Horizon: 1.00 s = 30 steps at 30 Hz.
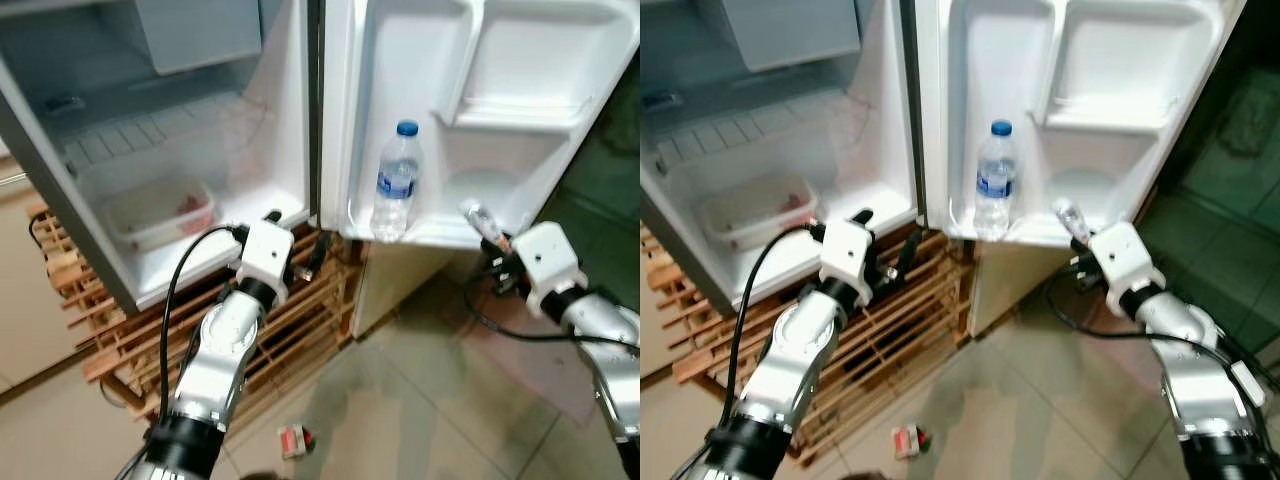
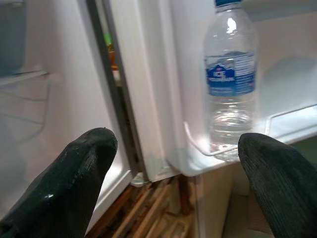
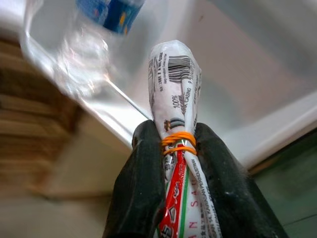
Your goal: Restocking fridge
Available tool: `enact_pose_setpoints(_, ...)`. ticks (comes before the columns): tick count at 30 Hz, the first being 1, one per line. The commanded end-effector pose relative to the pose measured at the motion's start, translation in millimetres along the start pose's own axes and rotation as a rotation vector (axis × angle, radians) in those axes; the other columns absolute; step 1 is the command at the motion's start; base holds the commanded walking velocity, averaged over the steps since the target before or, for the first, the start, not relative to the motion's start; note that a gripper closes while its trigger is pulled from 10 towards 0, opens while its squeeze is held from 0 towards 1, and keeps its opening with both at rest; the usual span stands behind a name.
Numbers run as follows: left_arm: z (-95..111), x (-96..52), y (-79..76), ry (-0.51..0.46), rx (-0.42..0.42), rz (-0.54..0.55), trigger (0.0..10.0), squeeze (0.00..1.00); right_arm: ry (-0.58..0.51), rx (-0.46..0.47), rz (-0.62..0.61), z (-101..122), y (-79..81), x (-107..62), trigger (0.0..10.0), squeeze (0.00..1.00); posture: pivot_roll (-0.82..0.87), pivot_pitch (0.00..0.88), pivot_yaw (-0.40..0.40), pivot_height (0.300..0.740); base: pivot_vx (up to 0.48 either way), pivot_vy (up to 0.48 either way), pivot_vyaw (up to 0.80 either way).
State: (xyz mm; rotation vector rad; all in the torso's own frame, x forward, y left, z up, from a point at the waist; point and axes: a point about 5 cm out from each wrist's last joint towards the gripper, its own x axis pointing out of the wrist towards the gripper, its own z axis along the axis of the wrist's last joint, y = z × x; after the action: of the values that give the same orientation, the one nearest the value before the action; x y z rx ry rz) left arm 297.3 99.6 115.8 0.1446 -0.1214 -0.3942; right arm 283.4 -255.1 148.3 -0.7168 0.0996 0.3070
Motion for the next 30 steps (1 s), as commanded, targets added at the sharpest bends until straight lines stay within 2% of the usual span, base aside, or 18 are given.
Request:
enact_pose_setpoints(1, 5, 1.1, -0.8, -0.025, 0.001, -0.009, 10.0, 0.00, -0.026, -0.102, -0.008, 9, -9.4, 1.5, 0.0, 0.00, 0.05, 0.000, 0.017, 0.740, 0.319, -0.345, 0.00)
enact_pose_setpoints(2, 5, 1.0, -0.3, -0.024, 0.002, -0.008, 10.0, 0.00, -0.034, -0.163, -0.013, 12, -14.1, 2.4, 0.0, 0.01, 0.04, 0.000, 0.021, 0.740, 0.319, -0.356, 0.00)
enact_pose_setpoints(3, 5, 1.0, -0.3, -0.024, 0.002, -0.008, 10.0, 0.00, -0.034, -0.163, -0.013, 12, -14.1, 2.4, 0.0, 0.01, 0.04, 0.000, 0.021, 0.740, 0.319, -0.356, 0.00)
enact_pose_setpoints(5, 5, 1.2, -0.6, -0.024, -0.003, -0.009, 10.0, 0.00, -0.059, -0.246, -0.018, 18, -19.2, 5.2, 0.0, 0.01, 0.04, 0.000, 0.022, 0.740, 0.362, -0.311, 0.00)
enact_pose_setpoints(6, 6, 1.5, -0.6, -0.027, -0.009, -0.005, 10.0, 0.00, -0.083, -0.342, 0.005, 22, -20.6, 8.0, 0.0, 0.01, 0.05, 0.000, 0.021, 0.740, 0.450, 0.000, 0.00)
enact_pose_setpoints(17, 6, 0.2, -2.5, -0.034, -0.032, 0.009, 10.0, 0.00, -0.215, -0.523, 0.075, 40, -12.8, 15.6, 0.0, 0.01, 0.04, 0.003, 0.010, 0.740, 0.415, 0.000, 0.00)
enact_pose_setpoints(23, 7, 0.1, -2.2, -0.036, -0.033, 0.026, 10.0, 0.00, -0.338, -0.658, 0.093, 54, -5.2, 21.1, 0.0, 0.00, 0.04, 0.005, 0.007, 0.740, 0.000, 0.000, 0.00)
enact_pose_setpoints(25, 7, -0.1, -2.3, -0.037, -0.033, 0.026, 10.0, 0.00, -0.347, -0.678, 0.092, 55, -5.4, 21.8, 0.0, 0.00, 0.04, 0.005, 0.008, 0.740, 0.000, 0.000, 0.00)
enact_pose_setpoints(26, 6, -1.2, -1.9, -0.036, -0.030, 0.024, 10.0, 0.00, -0.352, -0.734, 0.104, 53, -7.6, 23.0, 0.0, 0.00, 0.05, 0.007, 0.008, 0.740, 0.000, 0.000, 0.00)
enact_pose_setpoints(30, 6, -5.2, 2.2, -0.030, -0.019, 0.024, 10.0, 0.00, -0.350, -0.812, 0.130, 50, -11.4, 23.5, 0.0, 0.00, 0.06, 0.015, 0.019, 0.740, 0.000, 0.000, 0.00)
